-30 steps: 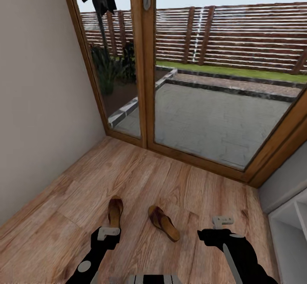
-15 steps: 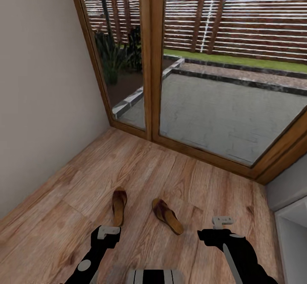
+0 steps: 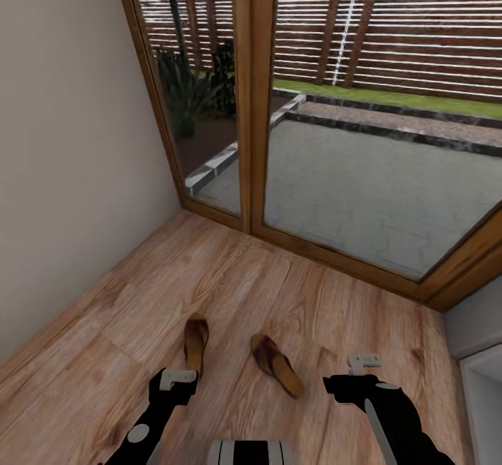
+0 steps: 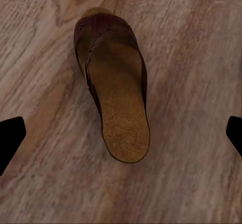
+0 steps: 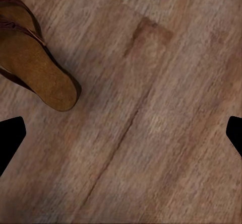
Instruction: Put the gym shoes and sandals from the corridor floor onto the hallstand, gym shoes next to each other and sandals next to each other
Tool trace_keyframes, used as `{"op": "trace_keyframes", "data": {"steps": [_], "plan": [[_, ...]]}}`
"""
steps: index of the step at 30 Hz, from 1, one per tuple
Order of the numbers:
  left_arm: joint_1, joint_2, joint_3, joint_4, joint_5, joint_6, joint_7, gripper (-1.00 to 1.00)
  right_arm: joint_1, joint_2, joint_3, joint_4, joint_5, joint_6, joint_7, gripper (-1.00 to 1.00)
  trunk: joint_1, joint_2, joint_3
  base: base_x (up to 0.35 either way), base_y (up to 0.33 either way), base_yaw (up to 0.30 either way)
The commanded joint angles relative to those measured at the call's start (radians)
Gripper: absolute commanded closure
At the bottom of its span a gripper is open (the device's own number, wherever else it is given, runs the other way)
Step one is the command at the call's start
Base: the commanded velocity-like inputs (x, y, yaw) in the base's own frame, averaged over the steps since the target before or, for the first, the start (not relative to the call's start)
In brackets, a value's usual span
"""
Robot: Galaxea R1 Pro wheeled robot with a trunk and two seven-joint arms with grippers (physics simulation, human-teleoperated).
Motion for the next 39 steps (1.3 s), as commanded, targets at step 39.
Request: {"op": "trace_keyframes", "data": {"steps": [39], "plan": [[0.0, 0.0, 0.001, 0.001, -0.005, -0.003, 0.0, -1.0, 0.0, 0.0, 0.0, -0.001, 0.0, 0.005, 0.0, -1.0, 0.006, -0.003, -0.057, 0.052, 0.0, 0.0]]}}
